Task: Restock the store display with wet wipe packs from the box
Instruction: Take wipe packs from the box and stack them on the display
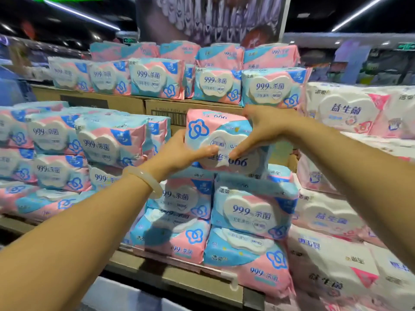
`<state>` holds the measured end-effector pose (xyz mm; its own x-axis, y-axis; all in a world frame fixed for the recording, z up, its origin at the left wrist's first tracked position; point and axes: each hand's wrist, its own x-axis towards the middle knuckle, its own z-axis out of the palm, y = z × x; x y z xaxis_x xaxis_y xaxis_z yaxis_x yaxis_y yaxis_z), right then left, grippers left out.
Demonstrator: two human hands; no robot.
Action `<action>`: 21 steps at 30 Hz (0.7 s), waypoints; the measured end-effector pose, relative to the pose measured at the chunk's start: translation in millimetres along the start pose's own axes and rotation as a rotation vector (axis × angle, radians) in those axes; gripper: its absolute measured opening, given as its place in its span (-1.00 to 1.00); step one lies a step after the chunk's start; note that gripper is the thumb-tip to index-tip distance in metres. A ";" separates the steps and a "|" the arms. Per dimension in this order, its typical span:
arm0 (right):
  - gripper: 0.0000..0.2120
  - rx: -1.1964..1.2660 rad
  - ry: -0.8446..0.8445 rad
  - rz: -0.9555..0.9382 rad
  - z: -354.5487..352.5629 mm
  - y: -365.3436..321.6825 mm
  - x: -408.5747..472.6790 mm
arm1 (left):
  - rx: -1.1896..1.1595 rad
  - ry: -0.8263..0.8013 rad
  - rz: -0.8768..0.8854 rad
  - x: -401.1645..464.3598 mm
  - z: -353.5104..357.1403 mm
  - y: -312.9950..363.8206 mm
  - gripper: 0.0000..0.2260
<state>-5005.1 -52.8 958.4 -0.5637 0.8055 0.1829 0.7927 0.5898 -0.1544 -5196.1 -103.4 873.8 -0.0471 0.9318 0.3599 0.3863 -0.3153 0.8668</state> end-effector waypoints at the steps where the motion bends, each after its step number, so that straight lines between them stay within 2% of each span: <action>1: -0.18 -0.048 -0.027 -0.002 13.3 6.7 6.9 | 0.063 -0.021 -0.011 3.6 2.9 -12.3 -0.81; 4: -0.12 -0.134 -0.052 -0.011 42.4 20.8 19.3 | 0.154 -0.037 -0.039 4.9 9.6 -46.0 -0.60; 6: -0.09 -0.108 -0.080 -0.020 39.2 25.0 25.2 | 0.215 -0.046 -0.047 5.5 9.3 -55.8 -0.40; 8: -0.09 -0.017 -0.155 -0.036 31.9 28.4 26.5 | 0.363 -0.049 -0.080 7.5 8.2 -59.1 -0.41; 11: -0.12 0.019 -0.175 -0.055 31.6 31.5 25.0 | 0.523 -0.104 -0.146 12.6 6.8 -61.4 -0.47; 13: -0.11 -0.018 -0.131 -0.056 35.6 30.7 23.3 | 0.446 -0.115 -0.176 13.3 9.0 -58.3 -0.44; 17: -0.09 0.032 0.001 -0.050 40.3 32.9 16.6 | 0.303 0.037 -0.188 11.5 13.8 -54.8 -0.55; 21: 0.01 0.286 0.056 -0.086 37.9 40.8 10.0 | 0.068 0.063 -0.079 5.3 9.2 -38.5 -0.49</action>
<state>-4987.1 -18.5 917.1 -0.6060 0.7520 0.2592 0.6402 0.6545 -0.4021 -5202.8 -84.7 839.1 -0.1372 0.9393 0.3146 0.4403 -0.2267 0.8688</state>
